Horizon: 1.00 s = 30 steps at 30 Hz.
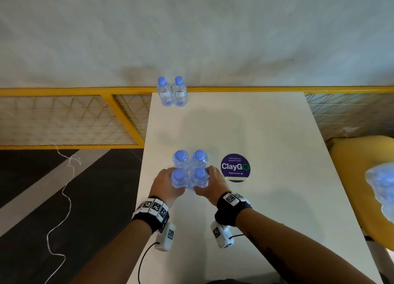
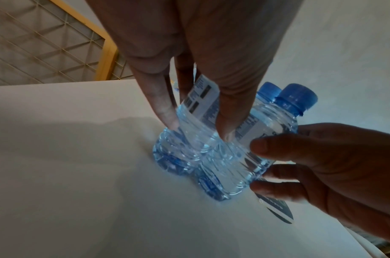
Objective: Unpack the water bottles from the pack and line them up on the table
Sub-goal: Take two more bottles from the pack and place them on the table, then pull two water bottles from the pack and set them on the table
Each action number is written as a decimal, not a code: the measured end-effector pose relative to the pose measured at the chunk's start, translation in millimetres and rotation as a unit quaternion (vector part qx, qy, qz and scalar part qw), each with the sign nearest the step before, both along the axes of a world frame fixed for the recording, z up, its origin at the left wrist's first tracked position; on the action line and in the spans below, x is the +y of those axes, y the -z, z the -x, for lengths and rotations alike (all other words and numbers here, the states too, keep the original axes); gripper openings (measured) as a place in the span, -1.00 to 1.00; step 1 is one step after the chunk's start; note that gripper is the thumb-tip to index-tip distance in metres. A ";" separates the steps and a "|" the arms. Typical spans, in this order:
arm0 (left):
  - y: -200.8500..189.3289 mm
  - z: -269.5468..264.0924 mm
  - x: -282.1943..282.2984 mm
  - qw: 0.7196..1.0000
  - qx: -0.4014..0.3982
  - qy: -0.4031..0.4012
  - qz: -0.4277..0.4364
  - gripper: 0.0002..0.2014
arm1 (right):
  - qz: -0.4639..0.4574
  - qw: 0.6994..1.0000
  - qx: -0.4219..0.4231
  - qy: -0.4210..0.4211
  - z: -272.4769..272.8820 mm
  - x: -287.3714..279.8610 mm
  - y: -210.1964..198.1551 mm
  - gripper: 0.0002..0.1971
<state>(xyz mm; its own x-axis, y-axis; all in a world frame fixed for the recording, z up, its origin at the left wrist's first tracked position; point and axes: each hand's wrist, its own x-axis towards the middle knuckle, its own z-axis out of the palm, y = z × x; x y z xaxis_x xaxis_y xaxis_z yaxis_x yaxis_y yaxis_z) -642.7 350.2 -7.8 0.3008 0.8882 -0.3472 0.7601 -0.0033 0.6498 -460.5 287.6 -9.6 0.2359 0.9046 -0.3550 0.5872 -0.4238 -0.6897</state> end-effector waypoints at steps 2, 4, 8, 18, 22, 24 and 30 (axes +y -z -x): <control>-3.7 -0.4 -0.5 1.000 -0.010 0.002 -0.005 -0.90 | 0.007 1.000 0.002 0.009 0.1 0.7 4.8 -0.44; -8.5 -1.9 -2.0 1.000 -0.009 0.004 -0.009 -0.90 | 0.009 1.000 0.008 0.017 -0.5 -0.1 8.5 -0.41; -16.6 -3.8 -2.7 1.000 0.003 0.005 -0.016 -0.90 | 0.006 1.000 0.011 0.014 -2.2 -1.3 9.8 -0.41; -20.2 -1.8 -18.2 0.996 0.033 -0.078 0.034 -0.38 | 0.012 0.999 0.011 -0.042 -23.1 -13.9 8.1 -0.20; 0.8 6.0 -42.3 0.981 0.144 -0.043 0.122 -0.37 | 0.016 0.999 0.039 -0.015 -62.0 -44.2 13.9 -0.23; 2.2 -11.9 -55.8 0.977 0.158 0.047 0.139 -0.66 | 0.021 0.999 0.037 -0.008 -92.6 -67.3 16.2 -0.34; -10.2 -137.5 -91.6 0.958 0.131 0.211 0.144 -0.76 | 0.076 0.996 0.022 0.043 -201.1 -157.9 20.6 -0.74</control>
